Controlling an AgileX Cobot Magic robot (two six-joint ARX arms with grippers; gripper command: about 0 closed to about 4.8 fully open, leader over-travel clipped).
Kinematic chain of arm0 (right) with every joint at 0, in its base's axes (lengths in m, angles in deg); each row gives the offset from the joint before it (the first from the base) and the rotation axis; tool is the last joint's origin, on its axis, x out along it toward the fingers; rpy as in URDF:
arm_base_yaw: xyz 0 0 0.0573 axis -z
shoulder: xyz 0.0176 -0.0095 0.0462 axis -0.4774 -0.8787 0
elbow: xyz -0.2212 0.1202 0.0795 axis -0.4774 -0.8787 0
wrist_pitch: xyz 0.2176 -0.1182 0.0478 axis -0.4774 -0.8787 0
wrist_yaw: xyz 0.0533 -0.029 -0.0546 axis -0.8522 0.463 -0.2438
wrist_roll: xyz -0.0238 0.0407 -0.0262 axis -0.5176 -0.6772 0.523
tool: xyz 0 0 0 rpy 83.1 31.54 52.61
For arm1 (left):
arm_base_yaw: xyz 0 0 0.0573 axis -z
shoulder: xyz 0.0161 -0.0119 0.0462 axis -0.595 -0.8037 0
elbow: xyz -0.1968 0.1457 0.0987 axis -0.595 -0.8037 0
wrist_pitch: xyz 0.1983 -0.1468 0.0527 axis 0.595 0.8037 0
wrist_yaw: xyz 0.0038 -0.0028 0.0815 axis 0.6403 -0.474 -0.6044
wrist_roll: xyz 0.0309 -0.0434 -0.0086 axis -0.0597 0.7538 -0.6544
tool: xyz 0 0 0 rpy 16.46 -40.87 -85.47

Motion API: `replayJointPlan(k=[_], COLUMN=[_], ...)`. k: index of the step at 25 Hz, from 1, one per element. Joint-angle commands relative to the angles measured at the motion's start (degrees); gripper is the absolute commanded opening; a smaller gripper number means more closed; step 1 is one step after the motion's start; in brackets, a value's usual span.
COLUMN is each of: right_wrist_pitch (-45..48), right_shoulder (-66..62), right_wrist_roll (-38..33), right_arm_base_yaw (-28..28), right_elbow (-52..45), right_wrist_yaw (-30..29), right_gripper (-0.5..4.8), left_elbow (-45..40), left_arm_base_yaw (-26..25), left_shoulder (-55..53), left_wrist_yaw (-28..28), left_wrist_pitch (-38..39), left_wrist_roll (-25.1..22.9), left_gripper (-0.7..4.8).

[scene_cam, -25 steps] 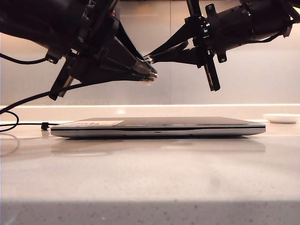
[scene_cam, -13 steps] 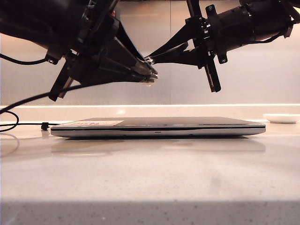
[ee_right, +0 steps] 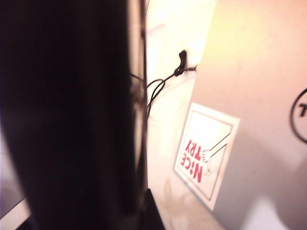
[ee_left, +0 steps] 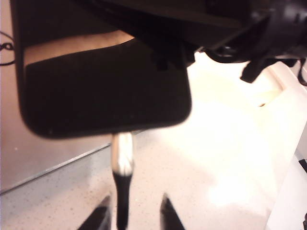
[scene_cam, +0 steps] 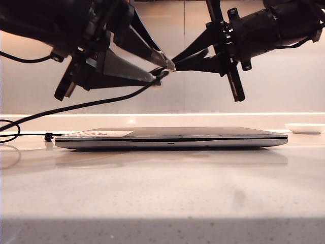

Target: Pick up the charging cable and the phone, plug the charging cable into the charging port on the phone, and finally place them back on the table.

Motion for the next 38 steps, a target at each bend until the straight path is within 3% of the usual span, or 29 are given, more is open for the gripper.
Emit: replayJointPlan(k=[1,9,11,14,20,26,32,38], right_wrist_pitch=[1.9,-3.0,-7.0,-11.0,-22.1,-37.1,-50.1,-52.2], right_shoulder=[0.7,1.3,2.4,3.8,9.4,10.2,8.2,3.8], right_wrist_roll=[0.2,3.1,4.7,7.0,13.2,23.6,33.2,34.5], right_arm_base_yaw=[1.6,7.2,9.2,11.8,22.1,28.7,31.4,31.3], right_elbow=[0.4,0.4,0.4,0.4,0.5,4.3,9.7,10.7], right_wrist_yaw=[0.0,0.1,0.1,0.1,-0.3,0.4,3.1,3.1], right_gripper=[-0.06,-0.06,-0.07,-0.06,-0.06,-0.06,-0.06,-0.06], left_elbow=[0.3,0.3,0.3,0.3,0.6,0.6,0.6,0.6], left_arm_base_yaw=[0.0,-0.1,-0.7,-2.1,-9.2,-11.0,-11.0,-11.0], left_shoulder=[1.4,7.4,8.5,9.1,9.8,9.8,9.8,9.8], left_wrist_yaw=[0.0,0.0,0.0,0.0,0.0,0.0,0.0,0.0], left_wrist_pitch=[-0.8,-0.7,-0.6,-0.1,2.8,2.8,2.8,2.7], left_wrist_roll=[-0.8,-9.6,-9.7,-9.7,-10.6,-10.9,-11.8,-11.8], left_gripper=[1.18,1.14,0.36,-0.07,-0.06,-0.06,-0.06,-0.06])
